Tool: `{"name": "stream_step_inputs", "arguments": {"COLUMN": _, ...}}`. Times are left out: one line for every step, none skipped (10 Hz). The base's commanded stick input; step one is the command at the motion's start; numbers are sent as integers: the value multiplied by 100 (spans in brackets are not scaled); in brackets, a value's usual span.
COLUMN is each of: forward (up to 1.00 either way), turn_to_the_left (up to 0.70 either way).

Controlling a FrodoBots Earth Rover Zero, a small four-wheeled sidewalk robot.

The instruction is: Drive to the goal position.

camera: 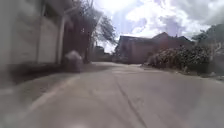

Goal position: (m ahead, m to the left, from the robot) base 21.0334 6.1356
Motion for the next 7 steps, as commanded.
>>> {"name": "stream_step_inputs", "arguments": {"forward": 100, "turn_to_the_left": -7}}
{"name": "stream_step_inputs", "arguments": {"forward": 100, "turn_to_the_left": 0}}
{"name": "stream_step_inputs", "arguments": {"forward": 100, "turn_to_the_left": 0}}
{"name": "stream_step_inputs", "arguments": {"forward": 100, "turn_to_the_left": 0}}
{"name": "stream_step_inputs", "arguments": {"forward": 100, "turn_to_the_left": 0}}
{"name": "stream_step_inputs", "arguments": {"forward": 100, "turn_to_the_left": 0}}
{"name": "stream_step_inputs", "arguments": {"forward": 100, "turn_to_the_left": 0}}
